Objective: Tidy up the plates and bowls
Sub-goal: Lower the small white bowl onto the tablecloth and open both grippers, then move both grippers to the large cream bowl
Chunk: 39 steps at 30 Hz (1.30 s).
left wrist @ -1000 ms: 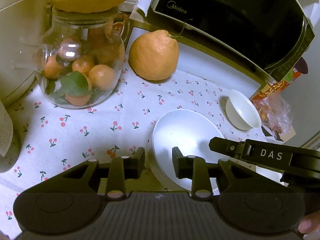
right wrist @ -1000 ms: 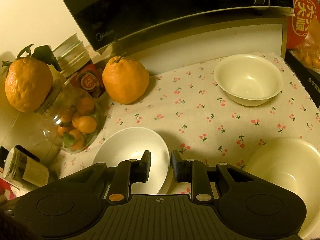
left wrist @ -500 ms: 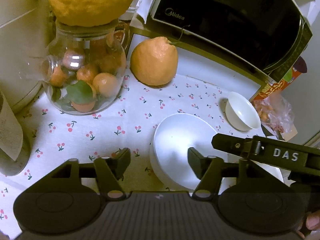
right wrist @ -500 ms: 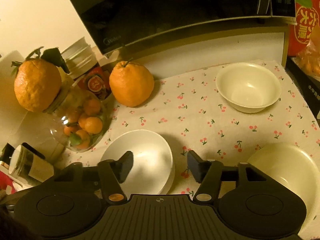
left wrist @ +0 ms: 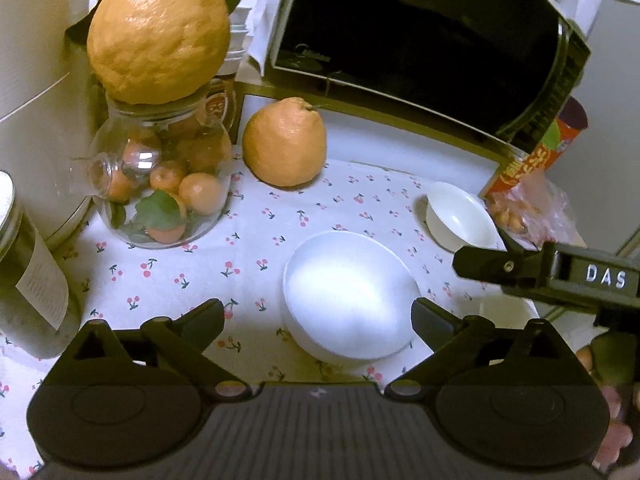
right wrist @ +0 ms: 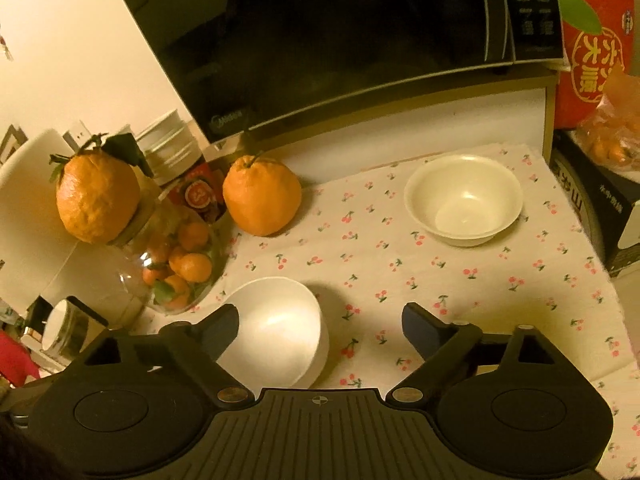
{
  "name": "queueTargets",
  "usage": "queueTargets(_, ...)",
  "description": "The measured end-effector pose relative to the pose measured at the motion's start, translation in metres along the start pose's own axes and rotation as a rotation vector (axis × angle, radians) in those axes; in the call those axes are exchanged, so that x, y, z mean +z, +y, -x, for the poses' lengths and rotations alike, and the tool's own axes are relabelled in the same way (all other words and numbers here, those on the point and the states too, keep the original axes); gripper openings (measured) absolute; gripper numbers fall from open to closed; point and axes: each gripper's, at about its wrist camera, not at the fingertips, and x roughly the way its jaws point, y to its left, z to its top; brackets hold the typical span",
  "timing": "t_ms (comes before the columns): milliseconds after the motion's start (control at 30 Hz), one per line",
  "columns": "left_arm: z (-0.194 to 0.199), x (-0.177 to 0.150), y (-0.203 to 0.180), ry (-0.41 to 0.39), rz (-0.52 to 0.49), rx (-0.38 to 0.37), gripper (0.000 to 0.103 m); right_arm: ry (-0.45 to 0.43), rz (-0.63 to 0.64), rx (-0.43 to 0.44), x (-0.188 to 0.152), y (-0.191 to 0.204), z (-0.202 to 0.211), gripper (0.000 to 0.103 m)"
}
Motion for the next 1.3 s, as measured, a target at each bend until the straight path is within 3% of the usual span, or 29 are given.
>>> queueTargets(200, 0.005, -0.005, -0.013, 0.003, -0.055, 0.012, 0.102, -0.009, 0.023, -0.014, 0.000, -0.013, 0.016, 0.092)
queueTargets(633, -0.006, -0.009, -0.048, 0.017, -0.090, -0.037, 0.102, -0.023, 0.053, -0.069, -0.007, -0.055, 0.045, 0.094)
queueTargets(1067, -0.019, -0.017, -0.094, 0.021, -0.138, -0.121, 0.102, -0.026, -0.037, -0.125, -0.011, -0.108, 0.056, 0.094)
queueTargets(1300, -0.037, -0.027, -0.113, 0.067, -0.179, -0.166, 0.093, 0.034, -0.129, -0.119, -0.017, -0.128, 0.043, 0.094)
